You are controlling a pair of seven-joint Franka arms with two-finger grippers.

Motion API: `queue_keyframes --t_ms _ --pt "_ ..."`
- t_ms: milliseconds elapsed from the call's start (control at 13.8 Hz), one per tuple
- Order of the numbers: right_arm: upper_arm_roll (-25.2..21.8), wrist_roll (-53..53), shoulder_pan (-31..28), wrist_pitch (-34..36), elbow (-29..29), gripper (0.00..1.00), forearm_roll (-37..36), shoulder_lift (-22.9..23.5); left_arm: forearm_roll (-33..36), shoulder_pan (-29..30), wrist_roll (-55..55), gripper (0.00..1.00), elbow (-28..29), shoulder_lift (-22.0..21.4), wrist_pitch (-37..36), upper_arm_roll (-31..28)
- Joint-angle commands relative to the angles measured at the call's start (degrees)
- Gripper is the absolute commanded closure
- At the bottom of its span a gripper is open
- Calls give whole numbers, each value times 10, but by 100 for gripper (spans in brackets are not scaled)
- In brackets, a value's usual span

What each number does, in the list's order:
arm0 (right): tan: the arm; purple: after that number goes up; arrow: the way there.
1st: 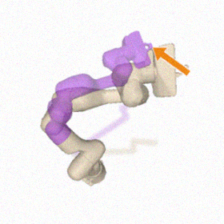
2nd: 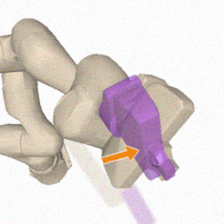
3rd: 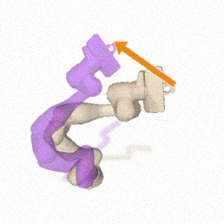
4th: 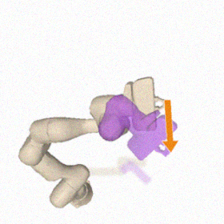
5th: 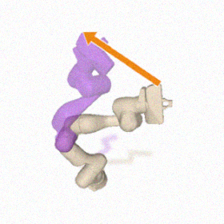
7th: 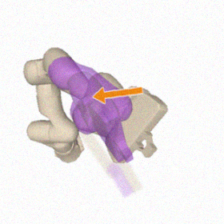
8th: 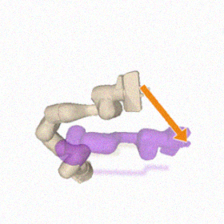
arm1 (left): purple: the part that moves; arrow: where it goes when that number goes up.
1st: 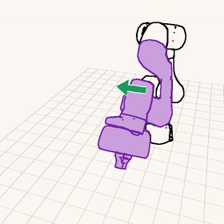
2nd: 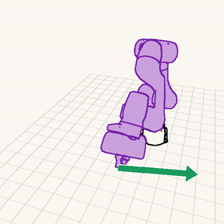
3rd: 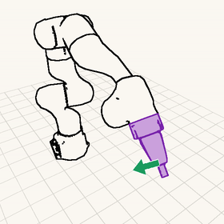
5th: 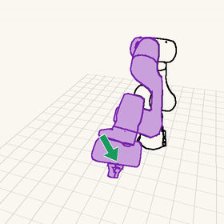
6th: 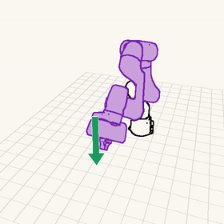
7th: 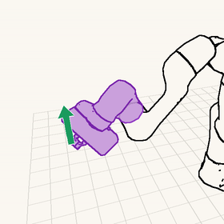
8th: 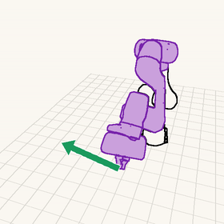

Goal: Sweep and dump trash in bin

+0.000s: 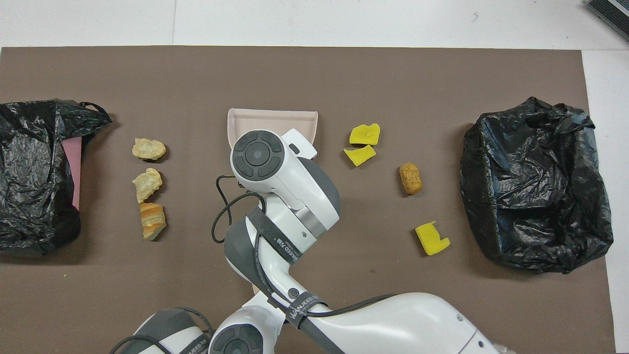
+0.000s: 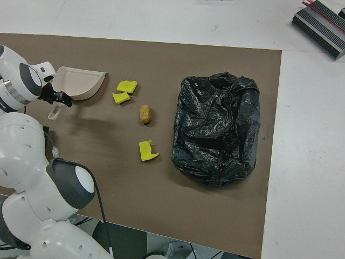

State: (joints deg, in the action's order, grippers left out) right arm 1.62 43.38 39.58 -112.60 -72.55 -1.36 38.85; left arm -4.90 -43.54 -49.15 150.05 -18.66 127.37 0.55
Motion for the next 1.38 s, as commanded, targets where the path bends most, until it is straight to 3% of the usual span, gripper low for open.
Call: queue_keyframes --t_ms 0,363,509,872,1163,1309 --pt "1 15 1 0 21 19 -4 18 -2 55 69 100 17 -49 -38 1" --pt "1 16 1 3 21 63 13 18 5 171 202 100 11 -68 -53 0" --pt "1 16 1 4 21 96 14 18 5 232 264 100 -11 -61 -54 1" --pt "1 -3 -13 5 17 100 7 4 36 339 368 100 -126 45 -56 1" --pt "1 -141 -24 3 -14 100 15 -43 86 394 378 100 -218 150 -54 0" --pt "0 -225 -25 9 -43 100 7 -68 97 422 413 100 -235 172 -54 -1"
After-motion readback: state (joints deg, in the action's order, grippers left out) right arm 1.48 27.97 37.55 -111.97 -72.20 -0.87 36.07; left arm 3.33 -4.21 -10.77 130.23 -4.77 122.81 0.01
